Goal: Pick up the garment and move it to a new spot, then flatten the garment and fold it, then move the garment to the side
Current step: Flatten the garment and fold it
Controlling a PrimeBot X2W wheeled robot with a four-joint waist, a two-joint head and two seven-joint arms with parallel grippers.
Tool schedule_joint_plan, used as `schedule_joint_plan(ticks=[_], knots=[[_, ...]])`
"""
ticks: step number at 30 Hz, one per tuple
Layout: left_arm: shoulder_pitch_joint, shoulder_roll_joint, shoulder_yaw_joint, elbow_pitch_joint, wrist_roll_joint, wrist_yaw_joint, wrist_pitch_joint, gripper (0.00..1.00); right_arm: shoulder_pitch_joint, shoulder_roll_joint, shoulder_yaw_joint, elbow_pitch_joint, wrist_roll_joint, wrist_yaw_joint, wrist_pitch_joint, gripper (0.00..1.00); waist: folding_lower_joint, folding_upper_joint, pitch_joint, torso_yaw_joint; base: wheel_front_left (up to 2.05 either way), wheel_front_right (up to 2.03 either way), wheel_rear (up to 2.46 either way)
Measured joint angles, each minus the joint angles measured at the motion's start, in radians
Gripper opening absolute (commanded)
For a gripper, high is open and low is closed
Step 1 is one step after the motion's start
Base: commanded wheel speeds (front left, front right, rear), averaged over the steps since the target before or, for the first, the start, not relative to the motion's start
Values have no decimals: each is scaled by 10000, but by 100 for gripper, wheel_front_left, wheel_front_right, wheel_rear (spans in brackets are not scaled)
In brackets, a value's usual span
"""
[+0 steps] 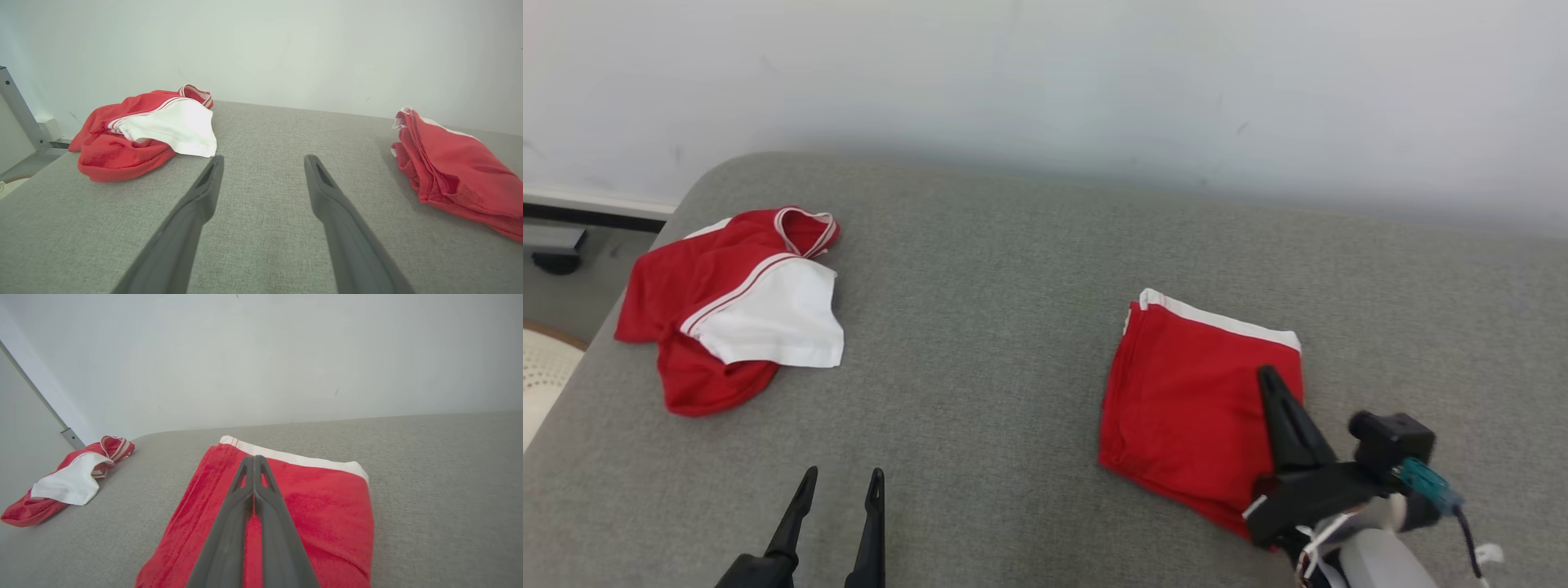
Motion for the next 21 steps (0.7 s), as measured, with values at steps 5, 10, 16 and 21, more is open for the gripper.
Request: schedule_joint_plan(ticks=[5, 10, 16, 21], knots=[[156, 0, 150, -31, 63, 0, 0, 100, 872, -219, -807, -890, -562, 0, 0, 0, 0, 0, -158, -366, 0, 0, 0], [389, 2, 405, -82, 153, 2, 0, 100, 1833, -167, -1814, -1722, -899, 0, 0, 0, 0, 0, -315, -715, 0, 0, 0], [575, 0, 662, -155, 209, 2, 0, 100, 2860, 140, -2615, -2608, -1187, 0, 0, 0, -1, 0, -452, -1095, 0, 0, 0], [576, 2, 805, -178, 224, 2, 0, 100, 3587, 284, -2569, -3193, -1394, 0, 0, 0, -1, 0, -534, -1292, 0, 0, 0]])
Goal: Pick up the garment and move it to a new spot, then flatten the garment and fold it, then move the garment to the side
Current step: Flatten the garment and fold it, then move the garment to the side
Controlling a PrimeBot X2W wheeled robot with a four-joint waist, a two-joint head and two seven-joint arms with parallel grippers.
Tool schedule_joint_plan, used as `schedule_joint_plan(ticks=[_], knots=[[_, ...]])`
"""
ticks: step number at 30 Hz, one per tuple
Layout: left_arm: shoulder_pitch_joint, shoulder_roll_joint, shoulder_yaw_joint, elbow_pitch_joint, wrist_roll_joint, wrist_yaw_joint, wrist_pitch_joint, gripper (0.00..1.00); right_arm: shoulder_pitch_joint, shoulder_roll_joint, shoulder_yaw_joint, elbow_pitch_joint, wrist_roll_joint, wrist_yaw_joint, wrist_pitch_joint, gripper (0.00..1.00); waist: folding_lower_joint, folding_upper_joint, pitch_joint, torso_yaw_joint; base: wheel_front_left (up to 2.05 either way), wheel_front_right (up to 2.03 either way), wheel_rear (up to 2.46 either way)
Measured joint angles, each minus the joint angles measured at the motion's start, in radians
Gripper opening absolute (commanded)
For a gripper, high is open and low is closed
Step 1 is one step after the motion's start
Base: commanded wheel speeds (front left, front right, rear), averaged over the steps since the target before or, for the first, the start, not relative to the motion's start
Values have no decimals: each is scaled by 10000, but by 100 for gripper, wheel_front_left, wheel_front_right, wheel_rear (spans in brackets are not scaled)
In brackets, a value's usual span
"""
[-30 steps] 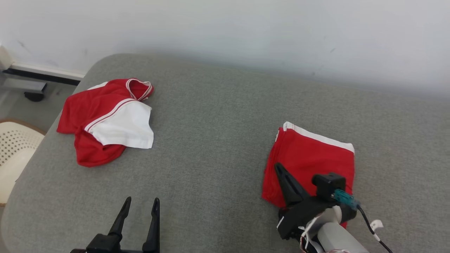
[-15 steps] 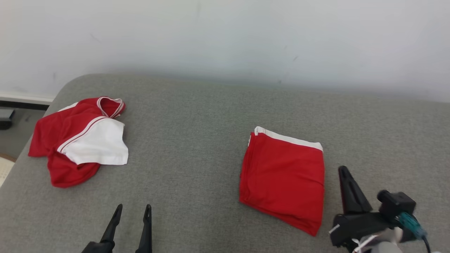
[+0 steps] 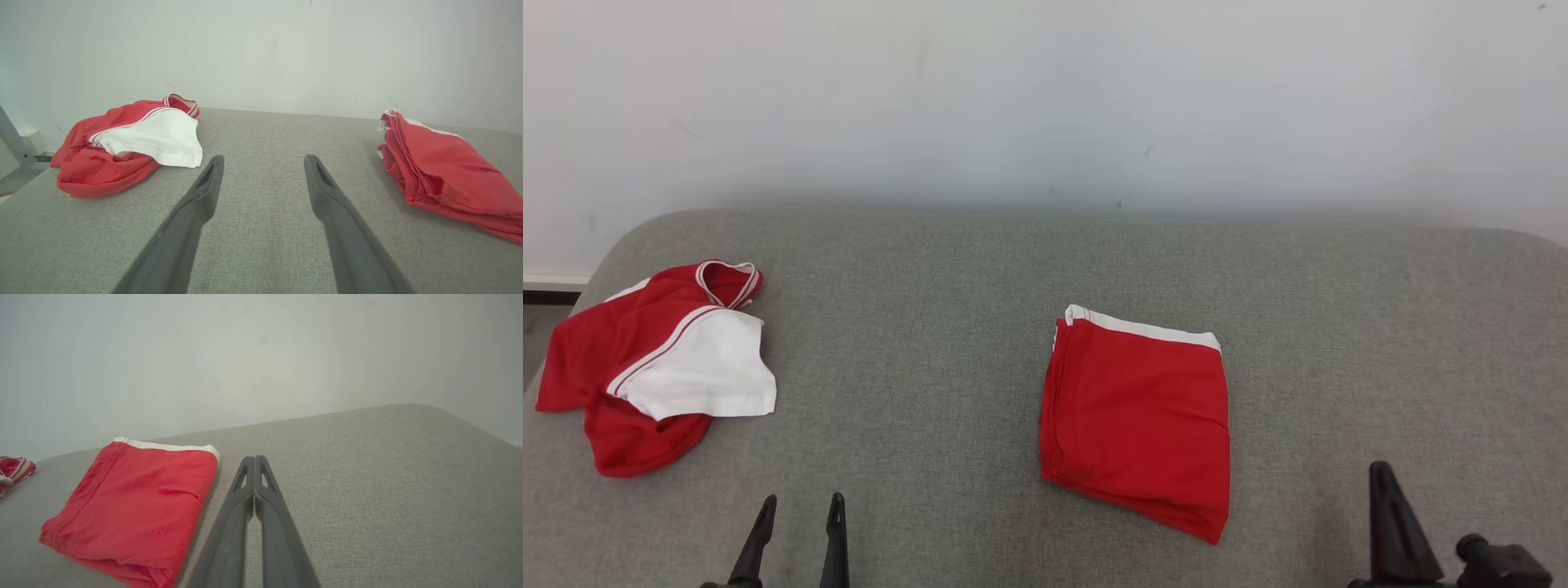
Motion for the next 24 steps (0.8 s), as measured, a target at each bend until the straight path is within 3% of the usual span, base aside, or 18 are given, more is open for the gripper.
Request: schedule_joint_plan(ticks=[1, 2, 5, 6, 24], knots=[[0, 2, 4, 0, 0, 0, 0, 100, 120, 10, 136, -75, -82, 0, 0, 0, 1, 0, -14, -21, 0, 0, 0], [0, -4, -2, -6, 13, -2, 0, 100, 221, 13, 265, -92, -165, 0, 0, 7, 0, 0, -28, -33, 0, 0, 0], [3, -2, -6, -36, 59, 0, 0, 100, 387, 48, 485, -94, -146, 0, 0, 88, 0, -1, -52, -42, 0, 0, 0], [7, 0, 0, -54, 94, 0, 0, 100, 425, 52, 573, -100, -136, 0, 0, 100, 0, 0, -63, -43, 0, 0, 0], [396, 0, -17, -483, 531, 178, 0, 100, 798, 52, 579, -305, -13, 0, 0, 100, 1, 0, -215, -21, 0, 0, 0]])
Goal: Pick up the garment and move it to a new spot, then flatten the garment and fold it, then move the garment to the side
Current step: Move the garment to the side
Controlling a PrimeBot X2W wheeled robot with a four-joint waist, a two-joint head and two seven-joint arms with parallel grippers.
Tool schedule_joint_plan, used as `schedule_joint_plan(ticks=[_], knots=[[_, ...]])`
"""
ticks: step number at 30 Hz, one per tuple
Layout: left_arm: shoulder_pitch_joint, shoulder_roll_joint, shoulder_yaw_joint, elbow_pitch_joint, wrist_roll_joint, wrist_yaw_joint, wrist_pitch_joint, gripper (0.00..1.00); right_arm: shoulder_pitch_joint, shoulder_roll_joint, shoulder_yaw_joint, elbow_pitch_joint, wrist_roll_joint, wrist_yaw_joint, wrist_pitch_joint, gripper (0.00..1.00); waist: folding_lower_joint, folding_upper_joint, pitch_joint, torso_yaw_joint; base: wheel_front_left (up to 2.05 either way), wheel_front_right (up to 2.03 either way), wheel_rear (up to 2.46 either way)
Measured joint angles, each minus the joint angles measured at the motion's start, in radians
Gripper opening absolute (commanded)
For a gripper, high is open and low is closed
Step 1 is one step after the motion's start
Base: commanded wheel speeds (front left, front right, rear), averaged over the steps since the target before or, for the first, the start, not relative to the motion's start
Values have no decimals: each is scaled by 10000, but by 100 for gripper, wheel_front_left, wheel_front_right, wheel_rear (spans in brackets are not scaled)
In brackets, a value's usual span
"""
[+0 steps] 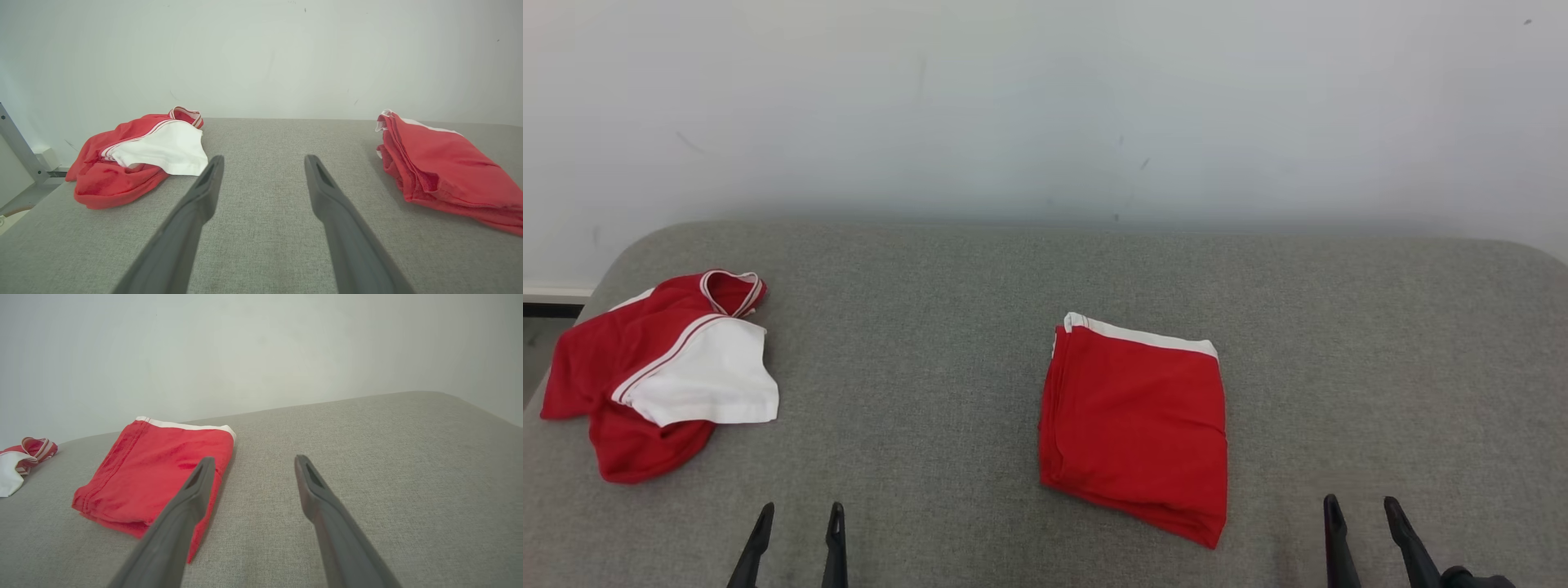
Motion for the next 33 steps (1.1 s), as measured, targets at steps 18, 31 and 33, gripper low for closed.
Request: schedule_joint_plan(ticks=[18, 31, 33], knots=[[15, 0, 42, -44, 6, 29, -2, 100, 21, -2, -313, 44, -19, 0, 0, 100, 0, 0, 21, -72, 0, 0, 0], [148, 0, 2, -42, 88, 29, 0, 100, 24, -2, -303, 121, -50, 0, 0, 100, 0, 1, 25, -151, 0, 0, 0], [148, 0, 17, -44, 121, 29, 0, 100, 23, -2, -303, 138, -77, 0, 0, 100, 0, 0, 34, -156, 0, 0, 0]])
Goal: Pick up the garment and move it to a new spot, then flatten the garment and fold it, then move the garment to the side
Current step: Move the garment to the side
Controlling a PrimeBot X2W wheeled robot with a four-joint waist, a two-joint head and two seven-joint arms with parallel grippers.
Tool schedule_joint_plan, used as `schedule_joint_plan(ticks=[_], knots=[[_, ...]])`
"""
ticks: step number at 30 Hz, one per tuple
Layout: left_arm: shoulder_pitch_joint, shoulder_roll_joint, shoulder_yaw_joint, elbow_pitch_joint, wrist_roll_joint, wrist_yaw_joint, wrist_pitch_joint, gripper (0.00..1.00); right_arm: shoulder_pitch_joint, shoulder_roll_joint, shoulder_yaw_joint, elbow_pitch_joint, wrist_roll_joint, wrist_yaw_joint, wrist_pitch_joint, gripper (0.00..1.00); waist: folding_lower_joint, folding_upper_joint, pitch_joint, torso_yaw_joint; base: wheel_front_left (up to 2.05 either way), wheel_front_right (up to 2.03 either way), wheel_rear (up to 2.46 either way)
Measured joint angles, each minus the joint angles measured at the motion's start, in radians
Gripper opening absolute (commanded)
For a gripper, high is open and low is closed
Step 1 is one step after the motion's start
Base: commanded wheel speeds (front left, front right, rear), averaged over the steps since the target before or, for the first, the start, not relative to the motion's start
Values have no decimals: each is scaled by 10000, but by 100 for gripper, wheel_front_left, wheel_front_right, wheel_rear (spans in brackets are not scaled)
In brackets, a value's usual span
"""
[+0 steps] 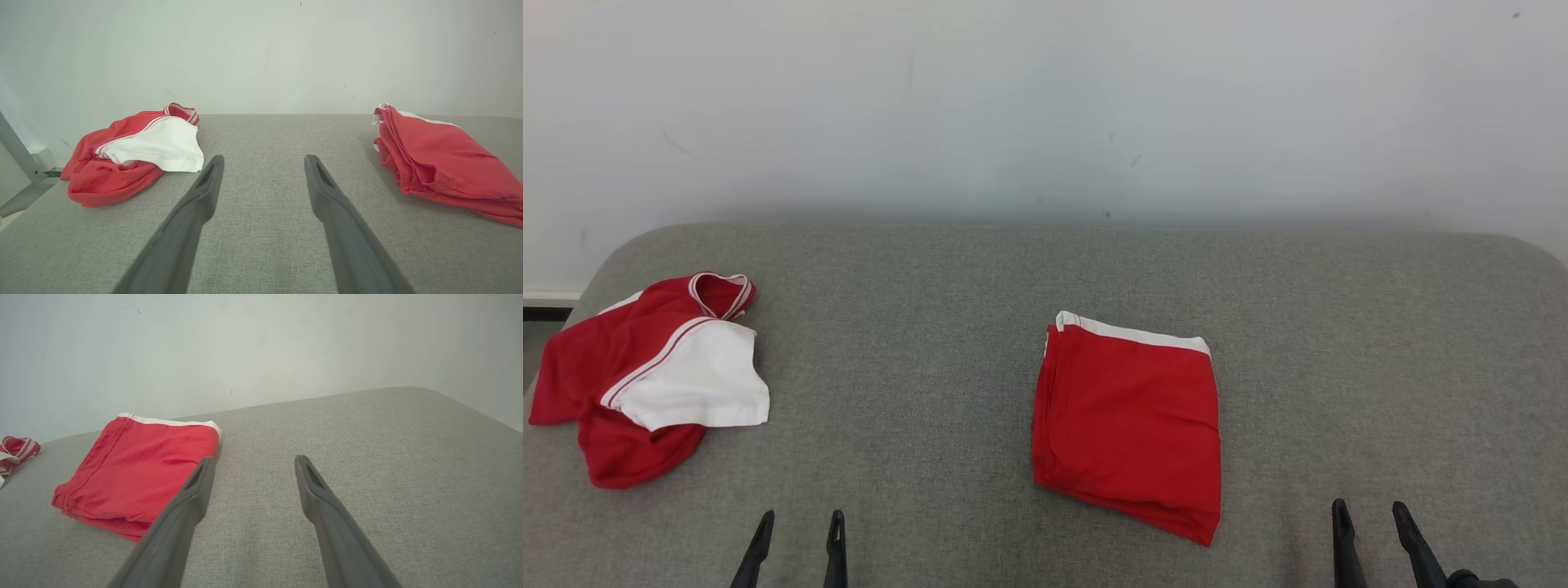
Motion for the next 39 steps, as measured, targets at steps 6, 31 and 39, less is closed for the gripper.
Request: schedule_joint_plan(ticks=[6, 31, 39], knots=[[-10, 0, 46, 8, 71, -17, -2, 100, 0, 0, -2, 25, -4, 0, 0, 100, 1, 0, 13, -1, 0, 0, 0], [-48, 10, 213, 33, 286, -58, -2, 100, -91, -2, 416, 280, -13, 0, 0, 100, 0, 0, 21, 178, 0, 0, 0], [-174, 8, 184, 42, 286, -104, -2, 100, -1464, 10, 1126, 1392, 35, 0, 0, 100, 1, 0, 100, 291, 0, 0, 0]])
